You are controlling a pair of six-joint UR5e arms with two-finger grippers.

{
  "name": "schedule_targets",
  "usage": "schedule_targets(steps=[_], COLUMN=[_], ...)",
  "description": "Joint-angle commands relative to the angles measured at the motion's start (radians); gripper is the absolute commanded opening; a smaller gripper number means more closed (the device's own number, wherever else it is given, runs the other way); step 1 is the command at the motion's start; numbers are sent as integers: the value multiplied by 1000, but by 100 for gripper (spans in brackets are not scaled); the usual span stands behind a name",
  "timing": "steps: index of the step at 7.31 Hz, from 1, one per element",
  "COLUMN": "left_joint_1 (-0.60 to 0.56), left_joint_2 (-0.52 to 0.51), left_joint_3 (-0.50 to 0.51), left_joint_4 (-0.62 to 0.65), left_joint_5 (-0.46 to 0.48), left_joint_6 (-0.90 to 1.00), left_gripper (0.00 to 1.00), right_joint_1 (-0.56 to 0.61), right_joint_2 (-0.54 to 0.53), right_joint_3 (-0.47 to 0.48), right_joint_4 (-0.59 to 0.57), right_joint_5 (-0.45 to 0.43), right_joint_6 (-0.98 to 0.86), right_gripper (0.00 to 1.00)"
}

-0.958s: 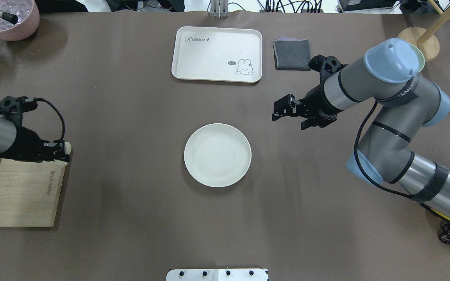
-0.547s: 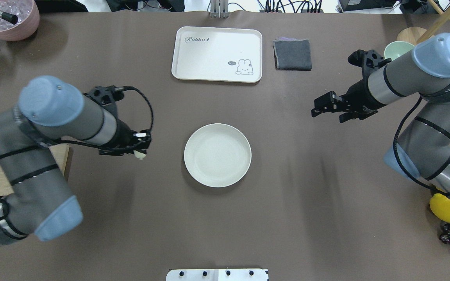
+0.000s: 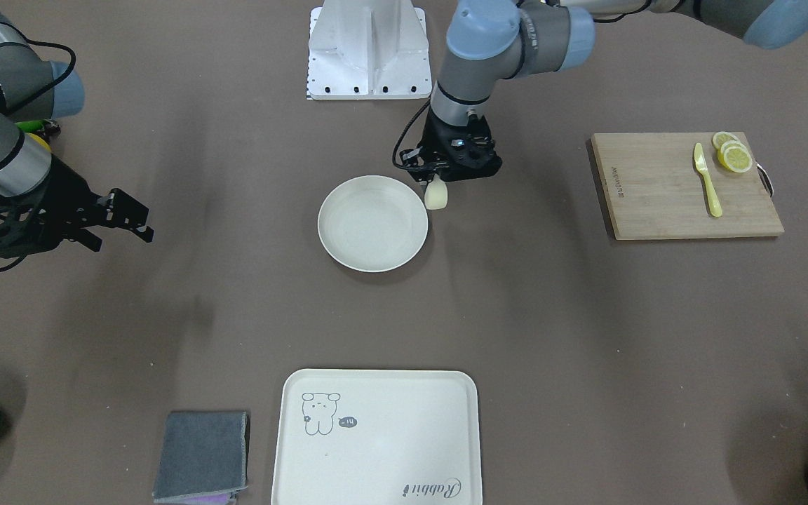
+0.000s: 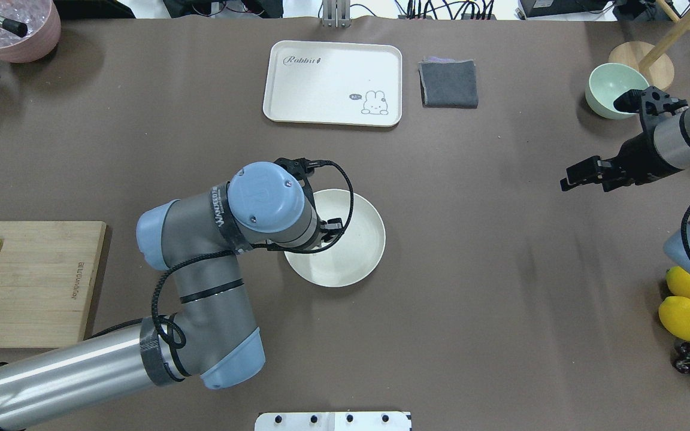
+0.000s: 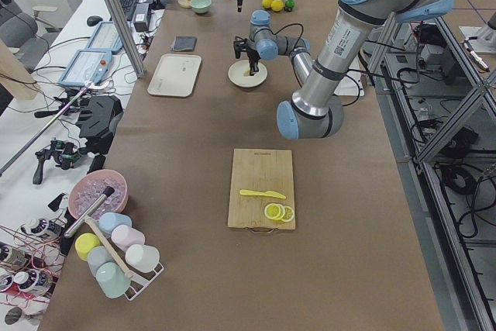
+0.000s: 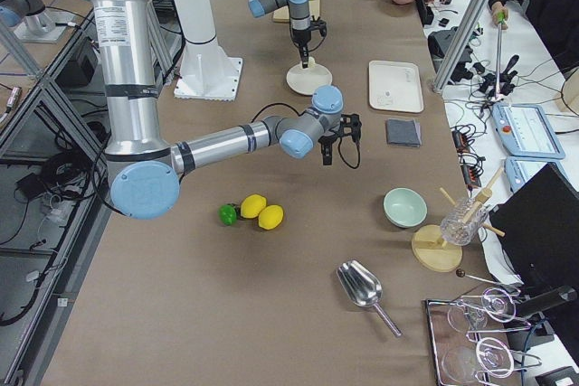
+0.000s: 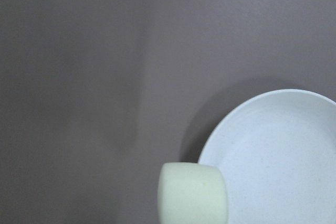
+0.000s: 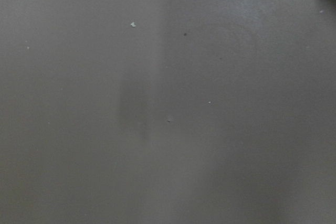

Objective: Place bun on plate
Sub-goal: 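Carry the bun over the white plate with the left gripper and lower it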

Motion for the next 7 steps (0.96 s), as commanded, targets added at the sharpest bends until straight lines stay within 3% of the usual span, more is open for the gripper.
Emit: schedule_targets(steps=[1, 3, 7], left_joint_1=[27, 42, 44], left_joint_2=[-39, -50, -50], left_joint_3=[76, 110, 100], left_joint_4=[-22, -65, -62], left_joint_5=[21, 41, 41], left_joint_6=[-1, -2, 1], left_gripper=[25, 31, 72], right_joint_1=[18, 18, 23], right_joint_2=[-25, -28, -39], right_joint_3=[1, 3, 7], right_joint_4=[2, 6, 9], right_joint_5=[11, 11, 11], right_joint_6=[-30, -30, -31], right_gripper=[100, 100, 100])
